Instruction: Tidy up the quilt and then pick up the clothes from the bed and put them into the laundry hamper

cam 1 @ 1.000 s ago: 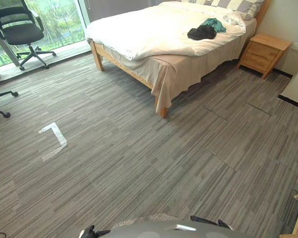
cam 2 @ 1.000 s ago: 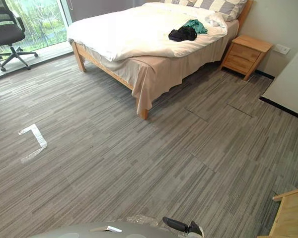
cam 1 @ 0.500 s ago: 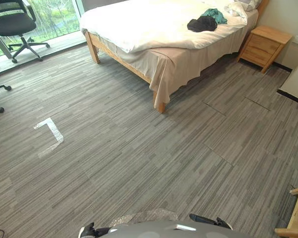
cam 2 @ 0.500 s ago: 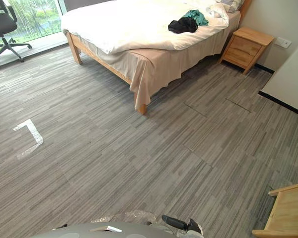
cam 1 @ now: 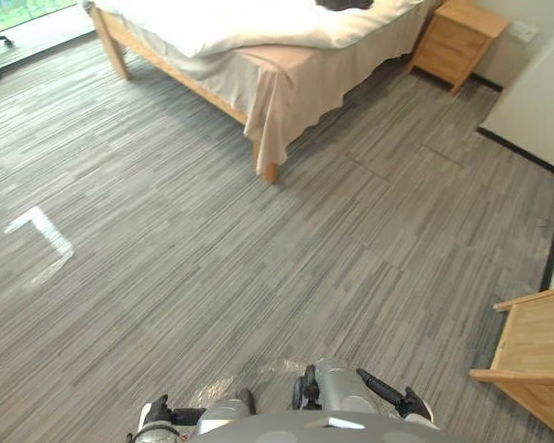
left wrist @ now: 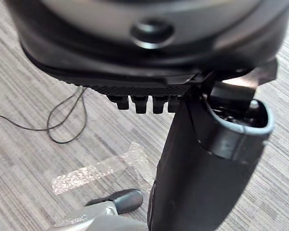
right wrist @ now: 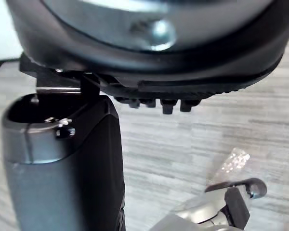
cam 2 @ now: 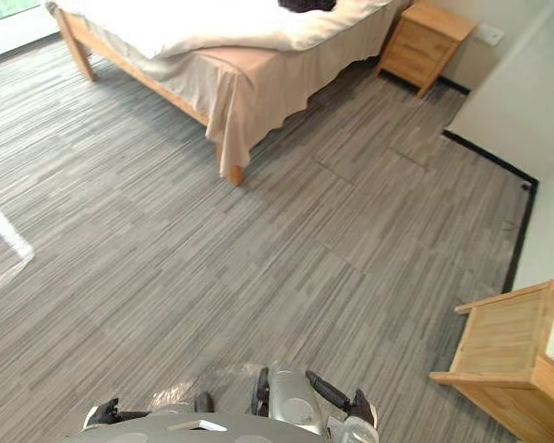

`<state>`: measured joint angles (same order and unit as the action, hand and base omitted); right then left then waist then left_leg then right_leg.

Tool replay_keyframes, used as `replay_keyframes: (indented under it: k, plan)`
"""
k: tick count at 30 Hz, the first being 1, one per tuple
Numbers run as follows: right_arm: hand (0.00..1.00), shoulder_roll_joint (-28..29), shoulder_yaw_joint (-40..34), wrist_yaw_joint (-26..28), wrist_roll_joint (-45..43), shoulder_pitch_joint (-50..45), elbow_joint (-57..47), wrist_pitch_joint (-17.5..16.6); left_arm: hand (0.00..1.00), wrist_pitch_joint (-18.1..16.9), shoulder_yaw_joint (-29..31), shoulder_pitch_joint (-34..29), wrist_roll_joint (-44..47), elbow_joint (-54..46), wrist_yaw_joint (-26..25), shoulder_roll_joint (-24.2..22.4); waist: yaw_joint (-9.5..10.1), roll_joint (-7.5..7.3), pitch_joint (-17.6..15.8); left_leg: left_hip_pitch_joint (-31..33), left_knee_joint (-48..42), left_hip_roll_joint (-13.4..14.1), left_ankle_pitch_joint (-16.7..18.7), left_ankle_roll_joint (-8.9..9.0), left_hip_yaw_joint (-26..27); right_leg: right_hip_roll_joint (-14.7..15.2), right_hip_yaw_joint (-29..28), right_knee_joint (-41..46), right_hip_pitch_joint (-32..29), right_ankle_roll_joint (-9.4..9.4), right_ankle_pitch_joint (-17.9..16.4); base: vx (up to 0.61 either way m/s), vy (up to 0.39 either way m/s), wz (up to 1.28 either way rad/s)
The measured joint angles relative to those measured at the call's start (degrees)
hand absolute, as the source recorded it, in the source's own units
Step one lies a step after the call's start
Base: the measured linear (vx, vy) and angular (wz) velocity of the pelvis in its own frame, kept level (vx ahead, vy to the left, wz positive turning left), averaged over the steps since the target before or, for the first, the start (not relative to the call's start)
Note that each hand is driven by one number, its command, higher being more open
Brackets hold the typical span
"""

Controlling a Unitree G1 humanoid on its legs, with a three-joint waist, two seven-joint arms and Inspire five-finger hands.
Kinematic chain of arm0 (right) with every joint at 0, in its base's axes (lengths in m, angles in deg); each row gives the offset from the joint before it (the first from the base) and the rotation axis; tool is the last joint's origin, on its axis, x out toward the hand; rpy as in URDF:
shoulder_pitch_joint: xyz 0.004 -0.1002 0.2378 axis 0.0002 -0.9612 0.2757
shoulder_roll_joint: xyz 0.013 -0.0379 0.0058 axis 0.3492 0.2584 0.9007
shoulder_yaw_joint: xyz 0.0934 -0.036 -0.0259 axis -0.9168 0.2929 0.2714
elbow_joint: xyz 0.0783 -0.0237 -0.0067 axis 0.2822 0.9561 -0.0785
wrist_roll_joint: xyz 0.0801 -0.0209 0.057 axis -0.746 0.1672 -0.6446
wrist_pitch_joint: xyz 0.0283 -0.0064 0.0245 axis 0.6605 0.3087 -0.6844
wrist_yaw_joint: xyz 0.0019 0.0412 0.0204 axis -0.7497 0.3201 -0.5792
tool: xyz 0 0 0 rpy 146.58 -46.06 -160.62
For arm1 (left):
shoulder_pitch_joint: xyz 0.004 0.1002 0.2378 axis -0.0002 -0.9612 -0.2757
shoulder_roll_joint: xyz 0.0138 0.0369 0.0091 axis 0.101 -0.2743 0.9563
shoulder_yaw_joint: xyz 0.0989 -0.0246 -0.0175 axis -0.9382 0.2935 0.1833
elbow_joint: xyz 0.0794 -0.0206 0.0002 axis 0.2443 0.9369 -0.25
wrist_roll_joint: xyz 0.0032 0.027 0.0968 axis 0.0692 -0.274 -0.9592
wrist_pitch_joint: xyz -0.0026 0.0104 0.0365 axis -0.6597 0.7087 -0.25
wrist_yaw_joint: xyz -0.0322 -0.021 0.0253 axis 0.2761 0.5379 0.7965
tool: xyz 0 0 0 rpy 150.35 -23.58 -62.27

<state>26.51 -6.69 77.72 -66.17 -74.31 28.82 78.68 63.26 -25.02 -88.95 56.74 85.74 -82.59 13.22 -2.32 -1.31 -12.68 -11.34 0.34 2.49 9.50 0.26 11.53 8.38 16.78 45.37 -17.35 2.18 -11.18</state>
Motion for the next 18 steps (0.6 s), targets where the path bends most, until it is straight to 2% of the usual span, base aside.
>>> replay_keyframes:
  k: [3,4,5,7,8,9,10,11,12,13,14,15,16,17,18]
  plan:
    - [1.00,-0.18,-0.12,-0.23,-1.21,0.53,-0.08,-0.12,1.00,0.02,0.12,0.55,0.07,0.00,0.00,-0.07,-1.18,0.76,-0.46,-1.01,-0.20,3.44,1.47,1.57,0.89,0.02,2.19,-8.58,-2.42,-0.02,-0.60,0.33,-0.127,-0.14]
    - [1.00,-0.75,-0.06,-0.19,-1.21,0.87,-0.17,0.38,1.00,0.03,0.06,1.61,0.26,-0.01,0.25,-0.69,-1.38,2.00,-1.18,-1.77,-0.15,5.82,1.88,2.20,1.70,-1.18,2.60,-16.56,-3.51,0.89,0.58,0.43,-0.243,-0.16]
    - [1.00,-1.05,0.37,-0.23,-1.22,1.04,-0.21,0.79,1.00,-0.09,-0.11,2.88,0.26,-0.08,0.71,-1.69,-1.40,3.03,-1.90,-2.86,-0.10,7.71,2.28,2.87,2.59,-1.61,2.82,-25.58,-4.43,1.72,4.32,0.49,-0.289,-0.16]
    - [1.00,-1.06,0.36,-0.27,-1.32,1.11,-0.51,1.29,1.00,-0.47,-0.37,3.20,-0.06,-0.23,1.94,-2.05,-1.97,3.01,-2.03,-4.80,-0.05,8.90,3.21,4.55,4.18,-1.02,3.31,-34.44,-6.04,2.28,9.78,0.56,-0.329,-0.22]
    - [1.00,-0.64,0.12,-0.27,-1.33,0.87,-0.57,1.42,1.00,-0.91,-0.27,2.30,-0.07,-0.18,2.69,-1.67,-2.64,2.23,-1.89,-7.23,-0.19,9.11,4.06,6.41,5.54,0.10,4.27,-37.54,-6.50,1.34,11.92,0.67,-0.419,-0.39]
    - [1.00,-0.17,-1.04,-0.05,-1.32,0.34,-0.49,1.58,1.00,-0.99,0.26,1.96,-0.11,0.01,2.68,-1.86,-2.80,1.61,-1.58,-10.40,-0.83,9.59,4.28,8.16,6.60,0.35,6.22,-36.19,-6.39,-2.24,18.51,0.72,-0.450,-0.43]
    - [1.00,-0.37,-1.79,0.27,-1.33,0.41,-0.39,1.72,1.00,-1.07,0.72,2.09,-0.14,-0.06,2.32,-2.39,-2.75,2.50,-1.73,-11.11,-2.12,10.89,3.55,9.51,7.46,0.08,7.08,-33.95,-6.54,-4.07,21.04,0.84,-0.686,-0.56]
    - [1.00,-1.03,-2.99,0.60,-1.19,1.22,-0.39,1.81,1.00,-1.29,1.83,2.58,-0.15,-0.27,2.47,-3.71,-2.66,4.93,-2.16,-9.28,-9.45,15.09,1.03,12.30,7.68,-3.05,8.24,-30.85,-6.53,-7.10,18.30,0.82,-0.745,-0.68]
    - [1.00,-0.94,-3.71,0.55,-0.93,1.84,-0.52,2.01,1.00,-1.53,2.50,2.50,-0.22,-1.18,2.55,-4.34,-2.54,5.63,-1.82,-4.08,-20.98,18.37,-4.26,9.83,5.25,-5.70,8.03,-31.03,-5.44,-8.03,15.52,0.65,-0.642,-0.65]
    - [1.00,-0.99,-3.70,0.33,0.31,2.14,-0.50,2.12,1.00,-1.54,2.48,2.45,-0.37,-1.78,2.90,-4.27,-2.53,5.77,-1.87,-0.97,-27.33,19.67,-8.95,7.19,3.31,-7.06,7.87,-31.89,-4.15,-8.50,14.44,0.58,-0.470,-0.59]
    - [1.00,-1.62,-2.68,-0.42,3.49,2.66,-0.19,2.56,1.00,-1.62,2.49,2.35,-1.36,-3.03,3.65,-3.94,-2.35,5.96,-2.17,4.79,-40.58,22.23,-11.84,5.29,0.03,-9.71,7.09,-34.03,-0.09,-8.48,12.96,0.62,-0.382,-0.47]
    - [1.00,-2.64,-0.34,-0.81,6.56,3.55,0.56,2.85,1.00,-1.63,2.43,2.22,-1.70,-4.24,3.59,-3.67,-2.15,5.75,-2.60,7.42,-48.85,23.00,-10.77,5.43,-1.37,-11.27,6.40,-35.20,3.57,-8.65,13.10,0.88,-0.527,-0.58]
    - [1.00,-3.84,3.93,-1.24,9.62,4.64,1.99,3.48,1.00,-1.72,2.31,2.25,-1.80,-5.60,3.18,-3.34,-1.71,5.24,-2.96,10.59,-55.76,21.92,-7.15,6.85,-3.23,-12.55,5.67,-37.77,8.90,-8.51,12.93,0.69,-0.384,-0.47]
    - [1.00,-4.29,6.10,-1.25,10.55,5.32,2.65,3.62,1.00,-1.92,2.21,2.29,-1.81,-6.58,3.01,-3.17,-1.36,4.75,-3.17,12.34,-57.80,20.69,-5.30,7.67,-3.84,-12.75,5.03,-39.05,11.18,-8.31,12.81,0.69,-0.395,-0.61]
    - [1.00,-5.64,9.96,-1.07,12.84,7.52,4.08,3.64,1.00,-3.17,2.11,2.68,-1.63,-8.79,2.22,-3.24,-0.11,3.39,-3.74,17.37,-60.06,17.30,-1.48,8.20,-3.69,-12.96,2.73,-41.89,15.57,-7.79,12.49,0.44,-0.250,-0.57]
